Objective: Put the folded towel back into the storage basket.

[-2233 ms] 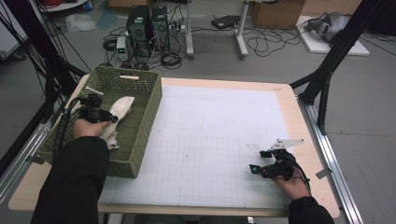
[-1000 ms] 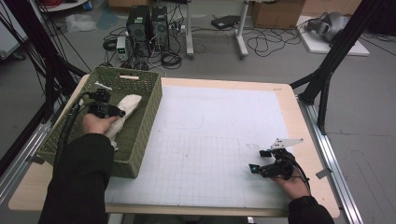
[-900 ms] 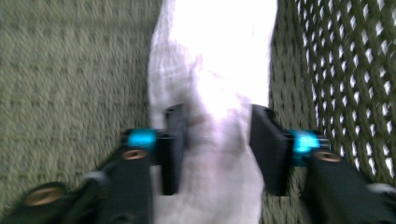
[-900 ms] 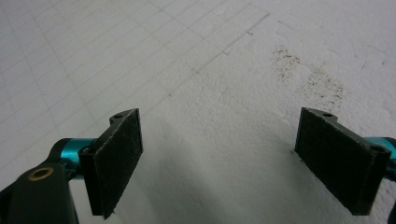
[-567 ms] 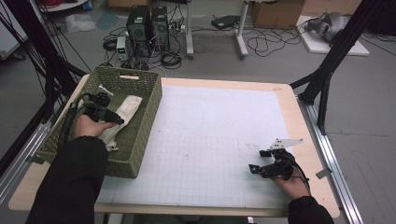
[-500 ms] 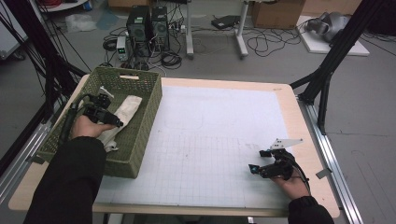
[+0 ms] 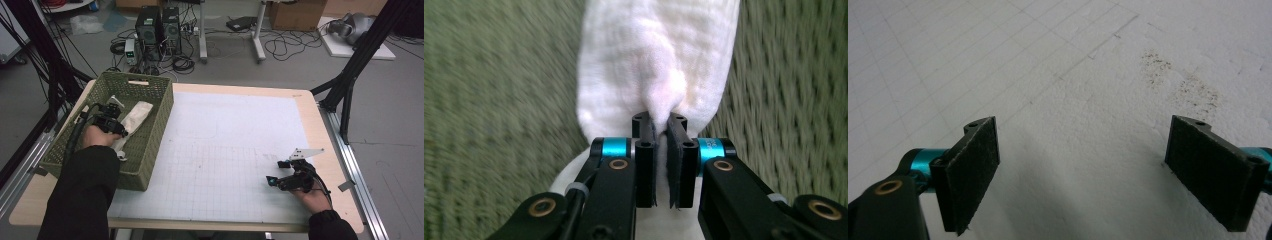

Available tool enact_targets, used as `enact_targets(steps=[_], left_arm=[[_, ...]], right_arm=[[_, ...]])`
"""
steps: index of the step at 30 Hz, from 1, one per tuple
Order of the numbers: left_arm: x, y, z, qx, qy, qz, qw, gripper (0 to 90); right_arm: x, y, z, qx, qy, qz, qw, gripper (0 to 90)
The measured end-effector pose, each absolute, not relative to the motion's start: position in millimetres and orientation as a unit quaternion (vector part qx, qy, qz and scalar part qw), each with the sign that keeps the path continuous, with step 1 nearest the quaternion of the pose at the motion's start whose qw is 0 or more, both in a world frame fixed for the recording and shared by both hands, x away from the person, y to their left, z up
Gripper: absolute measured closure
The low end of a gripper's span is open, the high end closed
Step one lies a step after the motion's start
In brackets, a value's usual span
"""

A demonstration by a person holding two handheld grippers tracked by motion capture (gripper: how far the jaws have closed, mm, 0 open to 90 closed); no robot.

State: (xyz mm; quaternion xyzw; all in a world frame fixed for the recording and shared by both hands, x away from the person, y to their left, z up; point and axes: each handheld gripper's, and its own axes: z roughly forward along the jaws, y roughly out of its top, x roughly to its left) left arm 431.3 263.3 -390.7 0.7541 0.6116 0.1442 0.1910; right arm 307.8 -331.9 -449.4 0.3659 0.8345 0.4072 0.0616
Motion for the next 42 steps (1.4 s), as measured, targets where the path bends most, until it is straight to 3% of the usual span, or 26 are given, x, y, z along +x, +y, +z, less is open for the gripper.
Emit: enact_targets(steps=[2, 4, 6, 11, 15, 20, 21, 24, 27, 31, 34, 36, 39, 41, 42], left_arm=[[432, 265, -386, 0.733, 0.618, 0.182, 0.218, 81.8], [433, 266, -386, 0.722, 0.623, 0.178, 0.242, 71.9], [433, 266, -387, 0.730, 0.619, 0.173, 0.233, 60.3], [422, 266, -379, 0.758, 0.590, 0.181, 0.212, 51.1], [409, 266, -374, 0.782, 0.568, 0.171, 0.190, 51.3], [400, 270, -387, 0.793, 0.575, 0.110, 0.168, 54.9], [400, 269, -389, 0.796, 0.574, 0.113, 0.156, 57.5], [401, 267, -395, 0.803, 0.571, 0.107, 0.135, 79.8], [404, 268, -394, 0.791, 0.584, 0.104, 0.150, 86.0], [404, 267, -393, 0.786, 0.586, 0.102, 0.169, 84.4], [404, 268, -398, 0.792, 0.589, 0.070, 0.148, 59.3], [403, 266, -401, 0.805, 0.576, 0.067, 0.129, 50.8], [401, 261, -404, 0.818, 0.558, 0.086, 0.108, 52.3], [401, 259, -403, 0.820, 0.555, 0.096, 0.102, 58.3], [400, 258, -401, 0.823, 0.551, 0.095, 0.102, 72.2]], right_arm=[[308, -332, -449, 0.365, 0.835, 0.407, 0.062, 13.1], [308, -332, -449, 0.364, 0.836, 0.407, 0.062, 12.9], [308, -332, -449, 0.364, 0.836, 0.406, 0.062, 12.9], [307, -332, -449, 0.364, 0.836, 0.406, 0.060, 12.7], [308, -332, -449, 0.364, 0.835, 0.408, 0.061, 12.6], [308, -332, -450, 0.365, 0.835, 0.407, 0.061, 12.6], [308, -332, -449, 0.367, 0.834, 0.407, 0.061, 12.6], [308, -331, -449, 0.367, 0.834, 0.407, 0.062, 12.5], [308, -331, -449, 0.368, 0.833, 0.408, 0.059, 12.6], [309, -332, -450, 0.367, 0.833, 0.409, 0.058, 12.6], [309, -332, -450, 0.368, 0.833, 0.410, 0.058, 12.6], [309, -332, -450, 0.366, 0.834, 0.409, 0.059, 12.6], [309, -331, -450, 0.367, 0.834, 0.409, 0.058, 12.5], [309, -331, -450, 0.366, 0.834, 0.409, 0.059, 12.5], [309, -331, -450, 0.366, 0.834, 0.409, 0.059, 12.5]])
